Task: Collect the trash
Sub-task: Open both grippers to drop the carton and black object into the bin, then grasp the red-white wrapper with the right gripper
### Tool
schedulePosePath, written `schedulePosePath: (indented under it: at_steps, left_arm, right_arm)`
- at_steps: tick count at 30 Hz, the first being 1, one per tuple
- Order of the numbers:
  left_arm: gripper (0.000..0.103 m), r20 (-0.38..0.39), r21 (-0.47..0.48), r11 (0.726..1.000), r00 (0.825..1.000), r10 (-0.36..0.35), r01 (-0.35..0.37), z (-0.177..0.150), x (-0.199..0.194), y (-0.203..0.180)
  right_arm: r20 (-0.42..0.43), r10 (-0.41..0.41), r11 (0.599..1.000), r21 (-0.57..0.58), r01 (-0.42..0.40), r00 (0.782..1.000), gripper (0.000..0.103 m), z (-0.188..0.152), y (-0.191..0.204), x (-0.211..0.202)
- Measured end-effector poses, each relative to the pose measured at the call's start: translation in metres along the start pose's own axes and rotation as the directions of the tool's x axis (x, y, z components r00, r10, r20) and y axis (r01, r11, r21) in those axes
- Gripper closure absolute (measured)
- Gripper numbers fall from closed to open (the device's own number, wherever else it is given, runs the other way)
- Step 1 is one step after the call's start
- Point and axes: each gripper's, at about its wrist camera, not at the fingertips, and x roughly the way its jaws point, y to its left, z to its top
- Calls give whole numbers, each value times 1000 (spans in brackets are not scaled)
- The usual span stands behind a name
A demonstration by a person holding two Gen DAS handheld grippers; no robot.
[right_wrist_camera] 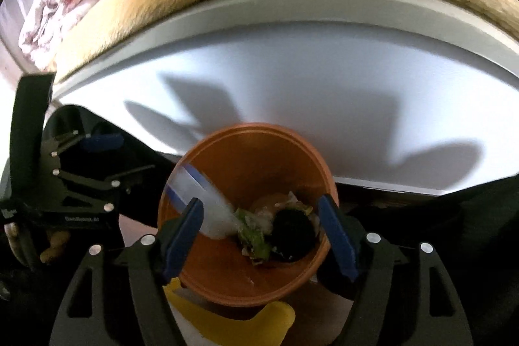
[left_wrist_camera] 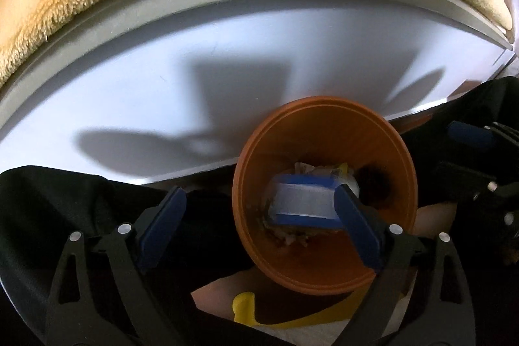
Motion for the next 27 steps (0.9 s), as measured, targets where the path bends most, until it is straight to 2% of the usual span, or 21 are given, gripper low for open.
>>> schedulePosePath:
  at_steps: [6,9,13,15,17,19,21,23,27]
  left_arm:
    - [13,67,18,1000,998,3,-4,1,-20,-2]
    - [13,144,48,999,990,14,-21,-2,-47,-8]
    - [13,244,78,997,970,7,-27,7,-82,-9]
    - [13,282,71,997,959,-9,-11,18,-96,-5]
    - [13,303,55,998,953,-20,4,27,-105,-1]
    - [13,323,34,999,946,-21,10,38,-110,3]
    - [13,332,21,1000,943,-21,14,47,-114,6]
    - [13,334,-1,1000,943,-16,17,55,-115,10]
    - [13,317,-24,999,948,-19,28,66,-113,16]
  right_arm:
    - [104,6,999,51,-11,995,31,2,-4,-23]
    - [181,0,1000,-4,1,983,31,13,-2,-56]
    - [276,23,994,-105,6,961,31,49,-1,-101]
    - [332,22,985,-166,36,943,31,83,-4,-127]
    - [354,32,978,-202,43,935,30,119,-11,-144]
    - [373,38,972,-228,52,927,24,159,-18,-150]
    - [366,37,968,-243,57,930,24,208,-31,-151]
    - [330,36,965,-257,54,943,24,246,-40,-146]
    - [264,-48,944,-304,130,963,25,315,-57,-115]
